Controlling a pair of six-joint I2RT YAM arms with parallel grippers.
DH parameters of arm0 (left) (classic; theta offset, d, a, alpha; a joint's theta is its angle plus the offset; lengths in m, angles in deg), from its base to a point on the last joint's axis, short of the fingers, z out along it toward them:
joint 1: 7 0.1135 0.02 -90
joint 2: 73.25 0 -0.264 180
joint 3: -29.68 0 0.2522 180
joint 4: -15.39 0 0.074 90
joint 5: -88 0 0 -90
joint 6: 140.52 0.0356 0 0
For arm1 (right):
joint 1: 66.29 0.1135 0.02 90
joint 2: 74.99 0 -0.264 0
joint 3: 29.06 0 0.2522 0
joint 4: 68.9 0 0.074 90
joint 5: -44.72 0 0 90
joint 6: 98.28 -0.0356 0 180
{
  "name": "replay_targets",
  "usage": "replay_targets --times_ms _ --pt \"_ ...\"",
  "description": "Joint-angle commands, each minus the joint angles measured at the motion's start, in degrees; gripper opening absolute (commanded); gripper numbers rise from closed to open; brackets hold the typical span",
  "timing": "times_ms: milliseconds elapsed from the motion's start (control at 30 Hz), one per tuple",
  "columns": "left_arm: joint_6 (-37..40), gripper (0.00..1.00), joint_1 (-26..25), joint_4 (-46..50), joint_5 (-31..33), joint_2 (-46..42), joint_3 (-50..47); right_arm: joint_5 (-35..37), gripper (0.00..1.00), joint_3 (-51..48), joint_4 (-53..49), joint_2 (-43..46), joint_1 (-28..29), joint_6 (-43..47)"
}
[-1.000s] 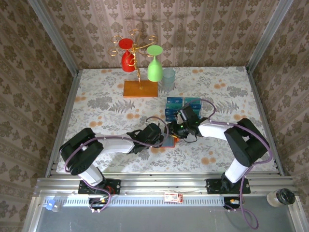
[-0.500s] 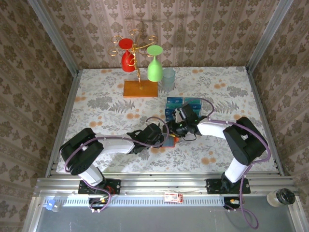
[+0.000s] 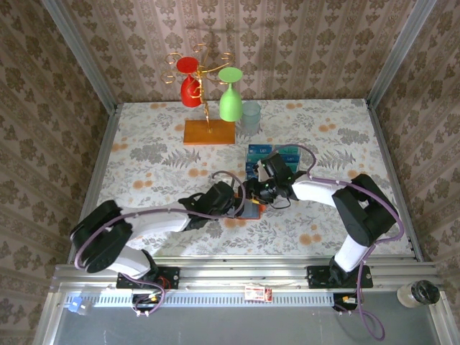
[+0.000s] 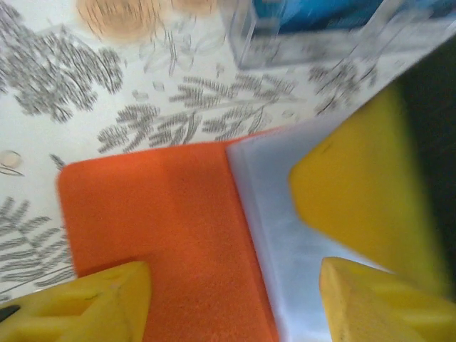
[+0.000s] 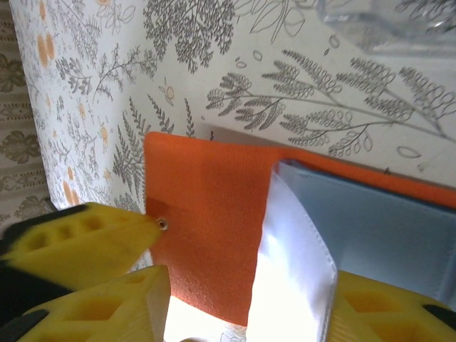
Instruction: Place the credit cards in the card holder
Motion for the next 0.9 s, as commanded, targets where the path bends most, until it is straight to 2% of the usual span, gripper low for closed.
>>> replay_targets --times_ms 0,267,567,867 --pt "-1.10 0.68 1.72 1.01 1.35 -5.02 -1.70 -0.54 0.53 1.65 -2.16 2.59 1.42 0.00" --pt "-2.00 0.71 5.51 2.04 0.20 -12.38 -4.26 1.66 0.61 3.33 -1.99 2.55 5.42 -2.20" --pt "-3.10 0.72 8.17 3.18 0.69 -17.47 -6.58 3.07 0.62 6.64 1.45 -4.08 9.08 -4.81" --pt "-4.13 0.73 9.81 4.96 1.33 -21.18 -8.27 1.61 0.61 5.18 8.60 -10.34 9.50 -8.73"
